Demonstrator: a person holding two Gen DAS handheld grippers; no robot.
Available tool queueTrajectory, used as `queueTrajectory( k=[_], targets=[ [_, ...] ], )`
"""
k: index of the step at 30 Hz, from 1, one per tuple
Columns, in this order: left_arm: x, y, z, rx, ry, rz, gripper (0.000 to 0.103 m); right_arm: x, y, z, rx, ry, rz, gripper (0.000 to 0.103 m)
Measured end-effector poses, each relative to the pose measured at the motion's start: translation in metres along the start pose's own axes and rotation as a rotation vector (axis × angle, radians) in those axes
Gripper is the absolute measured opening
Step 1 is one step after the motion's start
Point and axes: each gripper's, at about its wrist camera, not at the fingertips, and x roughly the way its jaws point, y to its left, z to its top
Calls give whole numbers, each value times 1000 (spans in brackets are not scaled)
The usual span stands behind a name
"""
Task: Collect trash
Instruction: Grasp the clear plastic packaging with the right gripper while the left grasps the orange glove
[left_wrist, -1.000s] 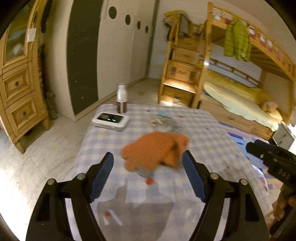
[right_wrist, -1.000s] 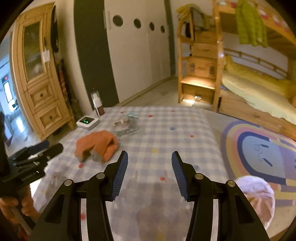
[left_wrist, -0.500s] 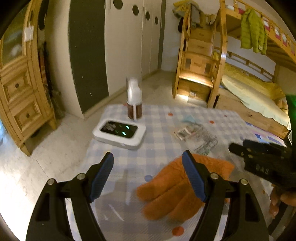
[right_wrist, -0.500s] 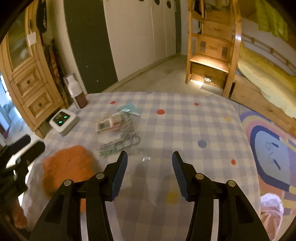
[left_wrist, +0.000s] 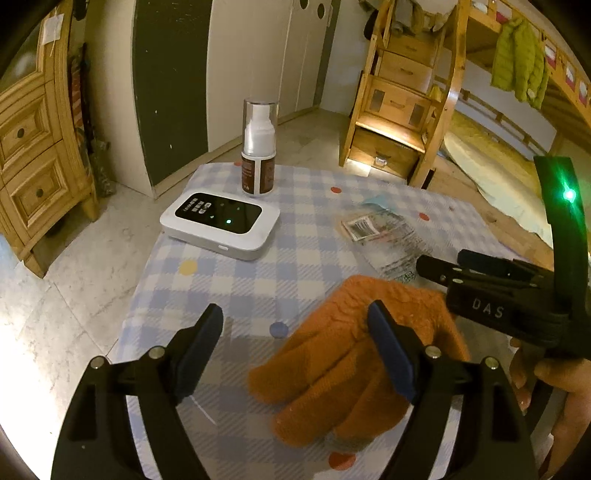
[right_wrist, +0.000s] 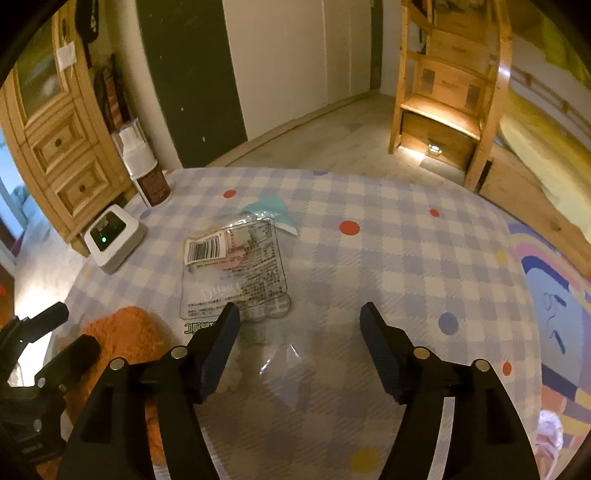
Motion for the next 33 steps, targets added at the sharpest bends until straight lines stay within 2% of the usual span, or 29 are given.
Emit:
queueTrajectory(
  k=[2,3,7,8,9,14,19,24,29,33],
  targets=[
    [1,-1,0,6,5,3,78,-2,1,-1,-14,-4,19,54],
    [1,-2,0,11,7,7,78,-2,3,-1,-22,-5,14,45],
    [1,-7,0,35,4,28,78,-5,4,-3,-30,-13,11,18],
    [0,-8,-1,41,0,32,78,-6,3,-4,-19,-20,15,6],
    [-1,-8,-1,43,-3,35,78,-8,1,-5,-11,-28,19,2],
    [-11,-9,-5,61,-22,40,78,-27,-6,-15,23,-82,29,0],
    [-32,-12,-13,41,-40,-24,83,-62,-23,-26,89,-164,-5,0],
    [-48,-29,-22,87,-77,-71,86,-87,-34,-40,132,-217,-30,0],
    [-35,-54,-25,174,-68,-48,87,-103,-43,-50,167,-243,-34,0],
    [-22,-57,-19,164,-43,-41,87,-105,-48,-57,175,-235,-42,0]
  ],
)
